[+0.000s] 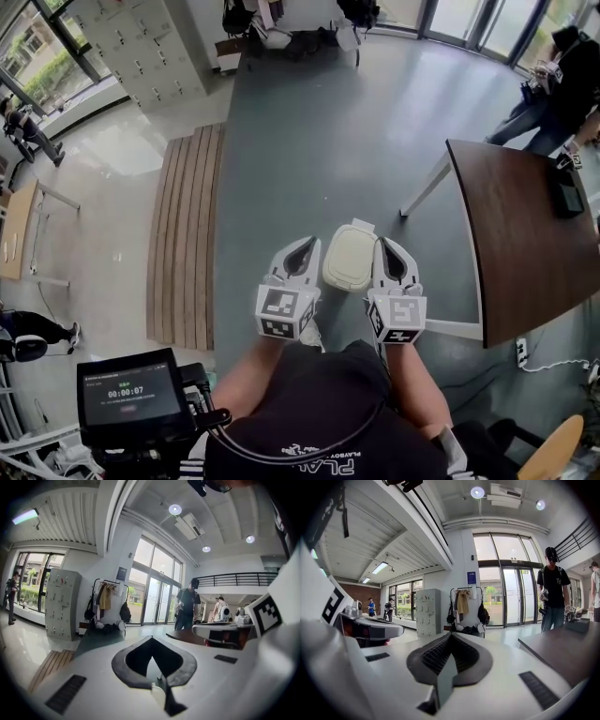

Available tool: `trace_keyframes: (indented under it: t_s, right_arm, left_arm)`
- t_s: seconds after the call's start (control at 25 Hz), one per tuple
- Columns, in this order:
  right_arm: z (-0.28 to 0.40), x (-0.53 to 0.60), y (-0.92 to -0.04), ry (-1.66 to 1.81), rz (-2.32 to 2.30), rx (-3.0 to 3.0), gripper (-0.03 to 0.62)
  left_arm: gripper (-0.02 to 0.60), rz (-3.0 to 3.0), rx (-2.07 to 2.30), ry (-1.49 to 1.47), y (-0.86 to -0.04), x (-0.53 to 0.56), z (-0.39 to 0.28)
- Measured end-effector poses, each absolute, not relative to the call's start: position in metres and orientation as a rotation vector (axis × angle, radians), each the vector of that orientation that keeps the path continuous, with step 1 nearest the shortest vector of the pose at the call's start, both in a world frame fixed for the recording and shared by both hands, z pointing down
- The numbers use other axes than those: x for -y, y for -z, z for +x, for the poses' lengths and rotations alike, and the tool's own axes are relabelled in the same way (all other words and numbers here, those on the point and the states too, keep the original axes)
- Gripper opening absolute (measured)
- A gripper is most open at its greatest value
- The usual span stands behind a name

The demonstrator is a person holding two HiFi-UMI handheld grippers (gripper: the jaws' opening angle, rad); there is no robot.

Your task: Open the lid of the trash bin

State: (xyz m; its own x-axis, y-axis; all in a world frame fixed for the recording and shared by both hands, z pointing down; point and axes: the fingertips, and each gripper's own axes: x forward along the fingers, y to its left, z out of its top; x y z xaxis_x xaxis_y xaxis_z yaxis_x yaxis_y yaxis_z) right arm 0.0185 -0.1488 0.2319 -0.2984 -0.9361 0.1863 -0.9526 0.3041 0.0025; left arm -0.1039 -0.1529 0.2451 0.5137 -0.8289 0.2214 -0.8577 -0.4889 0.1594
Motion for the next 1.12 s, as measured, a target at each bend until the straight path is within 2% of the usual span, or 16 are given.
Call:
trace_keyframes:
  t_s: [0.64,0.88,1.12]
  right_arm:
    - [-0.009,0.141,-0.226,-0.134,1.663,2.464,0.002]
    - [0.035,0.215,-0.271,-0.236,1.636,2.453,0.002]
    - [0.032,0.22,-0.294,-0.293,1.598,2.443,0.002]
  left_arm:
    - [-0.001,2.474,1.503,-0.192,-0.246,0.16,-0.124]
    - [-0.002,2.402,1.52,-0.259,-0.289,0.231,-0.092]
    - [-0.002,2.361,1.508,-0.317,-0.309,0.227,-0.092]
